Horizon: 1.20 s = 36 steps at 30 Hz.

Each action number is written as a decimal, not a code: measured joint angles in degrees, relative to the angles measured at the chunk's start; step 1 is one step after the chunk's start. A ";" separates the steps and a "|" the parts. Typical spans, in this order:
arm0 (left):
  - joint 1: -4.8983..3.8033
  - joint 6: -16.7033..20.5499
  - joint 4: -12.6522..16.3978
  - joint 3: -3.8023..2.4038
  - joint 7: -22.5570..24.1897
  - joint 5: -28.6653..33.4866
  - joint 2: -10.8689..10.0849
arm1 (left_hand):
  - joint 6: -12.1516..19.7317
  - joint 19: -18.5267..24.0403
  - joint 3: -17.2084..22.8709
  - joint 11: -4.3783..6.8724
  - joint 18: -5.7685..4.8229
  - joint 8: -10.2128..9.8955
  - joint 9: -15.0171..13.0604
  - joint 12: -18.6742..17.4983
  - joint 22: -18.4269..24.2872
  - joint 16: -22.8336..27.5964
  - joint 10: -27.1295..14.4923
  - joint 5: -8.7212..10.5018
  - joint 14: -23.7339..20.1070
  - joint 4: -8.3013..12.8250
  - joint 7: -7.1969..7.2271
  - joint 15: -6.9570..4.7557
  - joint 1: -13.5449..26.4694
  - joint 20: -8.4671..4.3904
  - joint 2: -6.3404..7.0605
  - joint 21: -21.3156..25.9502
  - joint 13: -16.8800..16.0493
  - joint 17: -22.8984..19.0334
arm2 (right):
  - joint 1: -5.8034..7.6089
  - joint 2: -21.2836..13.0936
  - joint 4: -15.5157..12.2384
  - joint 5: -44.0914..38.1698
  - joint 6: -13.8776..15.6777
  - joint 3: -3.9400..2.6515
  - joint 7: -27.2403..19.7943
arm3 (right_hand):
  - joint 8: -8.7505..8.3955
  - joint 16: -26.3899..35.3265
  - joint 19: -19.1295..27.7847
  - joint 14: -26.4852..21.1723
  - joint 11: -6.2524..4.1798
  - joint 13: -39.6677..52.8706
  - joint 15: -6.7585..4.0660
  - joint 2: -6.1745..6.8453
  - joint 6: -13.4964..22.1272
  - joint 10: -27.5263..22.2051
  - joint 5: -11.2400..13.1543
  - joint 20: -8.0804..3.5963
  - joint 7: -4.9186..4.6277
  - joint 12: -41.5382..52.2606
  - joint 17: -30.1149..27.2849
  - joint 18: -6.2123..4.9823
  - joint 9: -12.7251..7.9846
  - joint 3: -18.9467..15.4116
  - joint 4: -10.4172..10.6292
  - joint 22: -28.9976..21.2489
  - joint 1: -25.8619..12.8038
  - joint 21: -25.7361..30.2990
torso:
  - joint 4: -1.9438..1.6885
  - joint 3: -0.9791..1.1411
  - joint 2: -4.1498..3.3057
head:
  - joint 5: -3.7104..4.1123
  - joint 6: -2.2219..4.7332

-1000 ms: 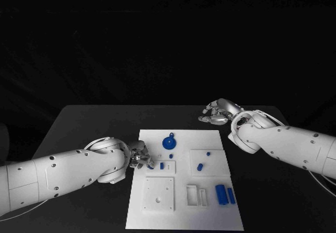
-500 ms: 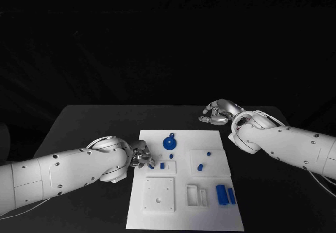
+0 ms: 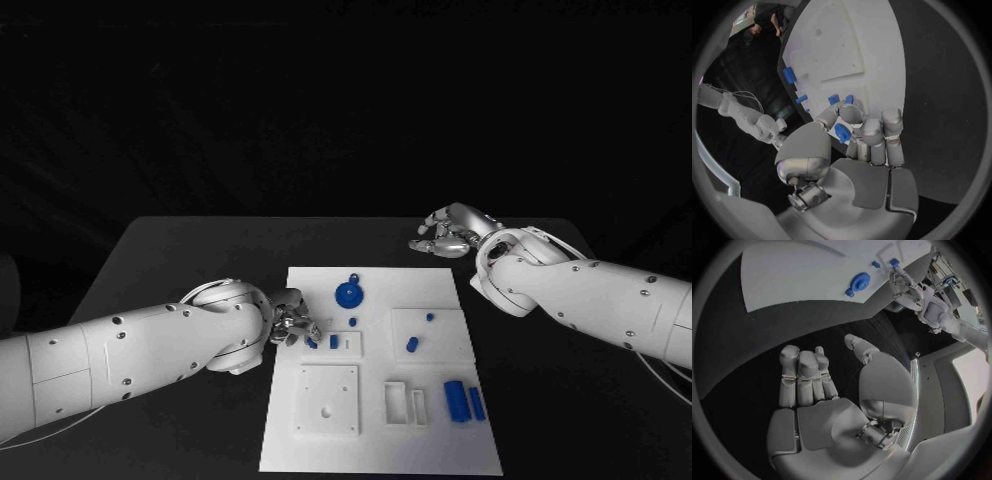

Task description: Assemble the parts on the task board

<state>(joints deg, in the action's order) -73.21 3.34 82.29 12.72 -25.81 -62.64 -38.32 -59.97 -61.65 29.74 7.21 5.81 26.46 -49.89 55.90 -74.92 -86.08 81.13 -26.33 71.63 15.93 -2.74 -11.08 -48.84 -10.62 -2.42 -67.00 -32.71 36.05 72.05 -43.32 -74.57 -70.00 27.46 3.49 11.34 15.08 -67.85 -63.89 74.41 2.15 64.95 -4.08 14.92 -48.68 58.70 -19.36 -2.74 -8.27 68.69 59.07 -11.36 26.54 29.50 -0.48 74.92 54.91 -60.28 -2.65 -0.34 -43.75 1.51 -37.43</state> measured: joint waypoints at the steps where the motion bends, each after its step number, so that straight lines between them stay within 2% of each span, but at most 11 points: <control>1: 0.00 -0.01 0.01 0.00 -0.01 -0.04 0.02 | -0.01 0.00 0.00 0.00 0.00 -0.07 -0.38 0.00 0.00 0.00 0.00 0.00 0.00 0.00 0.00 0.00 0.00 0.00 0.00 0.00 0.00 0.02 | 0.00 0.00 0.00 0.00 0.00 0.00 0.00 | 0.00 0.00 0.00 0.00 0.00 0.00 0.00 0.00 0.01 0.00 0.00 0.00 -0.01 0.00 0.00 0.00 0.00 0.00 0.00 0.00 0.00 0.00 | 0.00 -0.01 0.00 | 0.02 -0.01; 5: 0.00 -0.01 0.02 0.00 -0.10 -0.24 0.10 | -0.04 0.00 -0.01 -0.03 0.00 -0.12 -0.68 0.00 0.01 0.00 0.03 1.21 0.02 0.00 0.00 0.02 0.00 0.00 0.00 0.00 0.00 0.05 | 0.00 0.01 0.01 0.00 0.00 0.00 -0.01 | 0.00 0.00 0.00 0.00 0.00 0.00 0.00 0.00 0.15 0.00 0.00 0.01 -0.14 0.00 0.05 0.00 0.00 0.00 0.00 0.00 0.00 0.00 | -0.01 -0.03 0.01 | 0.08 -0.04; 7: 0.00 -0.01 0.01 0.01 -0.13 -0.29 0.11 | -0.06 0.00 -0.17 -0.04 0.00 -0.13 -0.69 0.22 0.01 0.00 0.04 3.66 -0.03 -0.52 0.00 -0.03 0.19 0.00 0.19 0.00 0.01 0.08 | 0.00 0.03 0.03 0.00 0.00 0.00 -0.01 | 0.00 0.00 0.01 0.00 0.00 0.00 0.00 0.00 0.16 0.00 0.00 0.01 -0.15 0.00 0.05 0.00 0.00 0.00 0.00 0.00 0.00 0.00 | -0.01 -0.03 0.01 | 0.09 -0.04; 10: 0.01 -0.02 -0.10 0.04 -0.17 -0.35 0.16 | -0.69 0.00 -0.25 -0.02 0.50 -0.37 -0.83 0.22 0.01 0.00 0.02 5.05 0.16 -1.27 0.62 -0.46 0.93 0.00 0.92 0.00 0.01 0.08 | 0.00 0.03 0.04 0.00 0.00 0.00 -0.02 | 0.00 0.00 0.01 0.00 0.00 0.00 0.00 0.00 0.16 0.00 -0.02 0.01 -0.15 0.00 0.05 0.00 0.00 0.00 0.00 0.00 0.00 0.00 | -0.01 -0.03 0.01 | 0.12 -0.04; 13: 0.04 -0.02 -0.18 0.05 -0.22 -0.42 0.19 | -1.52 0.00 -0.28 0.17 1.24 -0.55 -0.83 0.22 0.01 0.00 -0.15 5.87 0.62 -1.86 1.27 -1.05 1.46 0.00 1.92 0.00 0.05 0.12 | 0.00 0.02 0.05 0.00 0.00 0.00 -0.03 | 0.00 0.00 0.01 0.00 0.00 0.00 0.00 0.00 0.16 0.00 -0.23 0.02 -0.15 0.00 0.05 0.00 0.00 0.00 0.00 0.00 0.00 0.00 | -0.02 -0.03 0.01 | 0.14 -0.01; 20: 0.12 -0.04 -0.30 0.11 -0.30 -0.75 0.24 | -2.92 0.00 -0.44 0.20 1.66 -0.57 -0.74 0.22 0.01 0.00 -0.16 6.42 0.92 -2.41 2.42 -1.36 2.05 0.01 3.13 0.00 0.15 0.14 | -0.01 0.00 0.06 0.00 -0.01 0.00 -0.03 | 0.00 0.00 0.02 0.00 0.00 0.01 0.00 0.00 0.17 0.00 -0.23 0.02 -0.14 0.00 0.04 0.00 0.00 0.00 0.00 0.00 0.00 0.00 | -0.03 -0.05 0.01 | 0.14 0.01; 23: 0.14 -0.06 -0.33 0.12 -0.34 -0.86 0.23 | -3.65 0.00 -0.19 0.21 1.70 -0.89 -0.75 0.22 0.02 0.00 -0.15 6.43 1.09 -2.63 2.78 -1.54 2.12 0.01 3.20 0.00 0.16 0.13 | -0.01 0.00 0.06 0.00 -0.01 0.00 -0.04 | 0.00 0.00 0.02 0.00 0.00 0.01 0.00 0.00 0.25 0.00 -0.23 0.03 -0.05 0.00 0.04 0.00 0.00 0.00 0.00 0.00 0.00 0.00 | -0.03 -0.05 0.01 | 0.14 0.01; 26: 0.16 -0.08 -0.33 0.13 -0.37 -0.96 0.20 | -3.91 0.00 0.27 0.21 1.71 -0.90 -0.84 0.22 0.02 0.00 -0.14 5.23 1.10 -2.25 2.84 -1.54 1.80 0.00 3.47 -0.16 0.24 0.20 | -0.02 -0.01 0.06 0.00 -0.01 0.00 -0.04 | 0.00 0.00 0.02 0.00 0.00 0.01 0.00 0.00 0.25 0.00 -0.23 0.03 -0.04 0.00 0.04 0.00 0.00 0.00 0.00 0.00 0.00 0.00 | -0.03 -0.05 0.01 | 0.14 0.03; 31: 0.17 -0.10 -0.28 0.13 -0.37 -1.06 0.19 | -4.14 0.00 0.38 0.16 1.68 -1.21 -1.36 0.22 0.02 0.00 -0.19 0.20 1.11 -1.47 2.88 -1.55 1.42 0.00 3.37 -0.22 0.43 0.24 | -0.02 -0.03 0.06 0.00 -0.01 0.00 -0.05 | 0.00 0.00 -0.08 0.00 0.00 -0.05 0.00 0.00 0.25 0.00 -0.23 0.06 -0.03 0.00 0.03 0.00 0.00 0.00 0.00 0.00 0.00 0.00 | -0.03 -0.06 -0.01 | 0.15 0.02; 33: 0.17 -0.10 -0.27 0.13 -0.37 -1.11 0.17 | -4.16 0.00 0.32 0.05 1.64 -1.22 -1.44 0.22 -0.01 0.00 -0.29 -0.93 1.11 -1.39 2.89 -1.55 1.25 0.01 3.54 -0.22 0.52 0.25 | -0.02 -0.05 0.06 0.00 -0.01 0.00 -0.05 | 0.00 0.00 -0.05 0.00 0.00 -0.05 0.00 0.00 0.24 0.00 -0.23 -0.09 -0.02 0.00 0.03 0.00 0.00 0.00 0.00 0.00 0.00 0.00 | -0.03 -0.07 -0.01 | 0.17 0.00; 36: 0.18 -0.09 -0.27 0.13 -0.37 -1.22 0.16 | -4.30 0.00 0.32 0.04 1.60 -1.45 -1.51 0.22 -0.02 0.00 -0.29 -1.34 1.11 -1.38 2.84 -1.54 1.25 0.01 3.54 -0.22 0.55 0.25 | -0.04 -0.05 0.06 0.01 -0.01 0.00 -0.06 | 0.00 0.00 0.02 0.00 0.00 -0.05 0.00 0.00 0.23 0.00 -0.23 -0.22 -0.01 0.00 0.03 -0.01 0.00 0.00 0.00 0.00 0.00 0.00 | -0.02 -0.07 -0.01 | 0.18 -0.01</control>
<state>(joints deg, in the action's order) -73.03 3.25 82.02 12.86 -26.18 -63.86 -38.15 -64.27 -61.65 30.06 7.25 7.41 25.01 -51.40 56.12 -74.95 -86.08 80.83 -27.67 72.74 14.55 0.10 -12.63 -47.59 -10.61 1.12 -67.21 -32.16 36.30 72.01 -43.37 -74.51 -69.99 27.45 3.49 11.29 15.08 -67.85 -63.88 74.41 2.15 64.90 -4.09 14.92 -48.45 58.70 -19.59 -2.96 -8.28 68.68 59.10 -11.37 26.54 29.50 -0.48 74.93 54.91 -60.28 -2.67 -0.41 -43.76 1.69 -37.44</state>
